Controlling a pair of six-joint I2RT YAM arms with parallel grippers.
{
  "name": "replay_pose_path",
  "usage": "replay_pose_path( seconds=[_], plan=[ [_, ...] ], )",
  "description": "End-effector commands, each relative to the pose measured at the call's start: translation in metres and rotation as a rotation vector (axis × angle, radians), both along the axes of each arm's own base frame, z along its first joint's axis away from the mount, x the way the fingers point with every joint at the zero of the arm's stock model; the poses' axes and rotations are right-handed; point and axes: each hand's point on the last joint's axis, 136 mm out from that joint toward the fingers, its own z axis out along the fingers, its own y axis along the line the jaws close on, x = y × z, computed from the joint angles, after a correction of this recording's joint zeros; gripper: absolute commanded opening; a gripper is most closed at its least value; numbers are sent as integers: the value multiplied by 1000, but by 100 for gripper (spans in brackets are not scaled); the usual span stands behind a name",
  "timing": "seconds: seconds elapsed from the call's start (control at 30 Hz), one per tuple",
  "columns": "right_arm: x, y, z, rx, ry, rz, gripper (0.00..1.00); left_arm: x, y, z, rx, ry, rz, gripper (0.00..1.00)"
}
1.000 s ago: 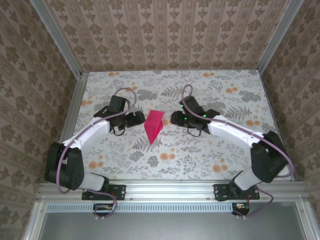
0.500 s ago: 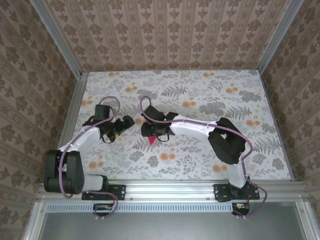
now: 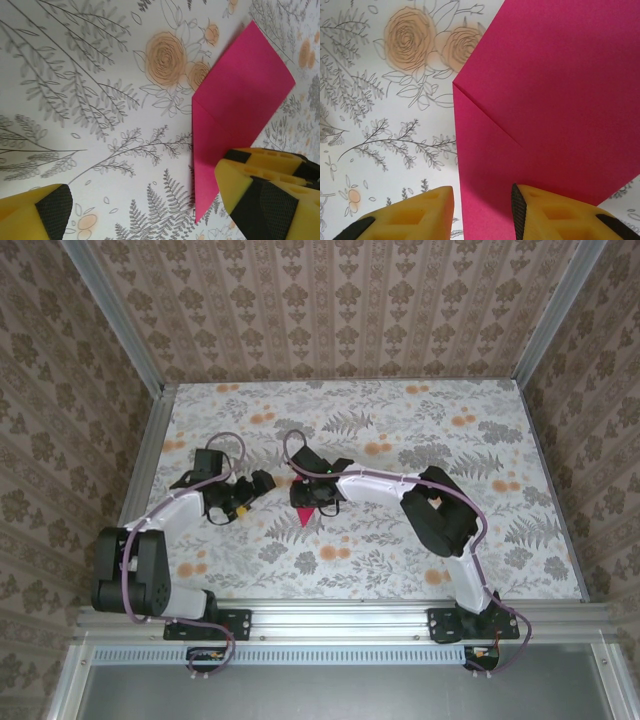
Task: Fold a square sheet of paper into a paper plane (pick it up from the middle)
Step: Rotate the paper at the center of the table.
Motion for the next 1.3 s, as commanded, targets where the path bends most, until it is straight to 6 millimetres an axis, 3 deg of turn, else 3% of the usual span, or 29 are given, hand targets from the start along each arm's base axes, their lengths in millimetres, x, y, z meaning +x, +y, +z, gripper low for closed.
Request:
replay_pose_path(
  seconds=[0.0, 0.27, 0.53, 0.67, 0.83, 1.0, 1.27],
  plan=[
    [-4, -5, -10, -1, 25, 11, 38, 5, -17, 9, -68, -18, -41, 100],
    [-2, -8, -17, 89, 52, -14, 38, 11, -47, 10, -165, 4, -113, 97],
    [-12, -17, -18, 236, 101, -23, 38, 13, -71, 8, -195, 28, -159, 86],
    [-22, -22, -19, 275, 124, 3, 38, 9, -84, -1, -207, 67, -178, 75],
    [-32, -33, -24, 279, 142, 3, 38, 4, -90, -18, -184, 131, -168, 66],
    [-36, -38, -28, 288, 151, -2, 37, 4, -97, -24, -178, 164, -161, 48],
    [-37, -41, -27, 291, 152, -2, 35, 6, -93, -35, -88, 193, -138, 44]
  ],
)
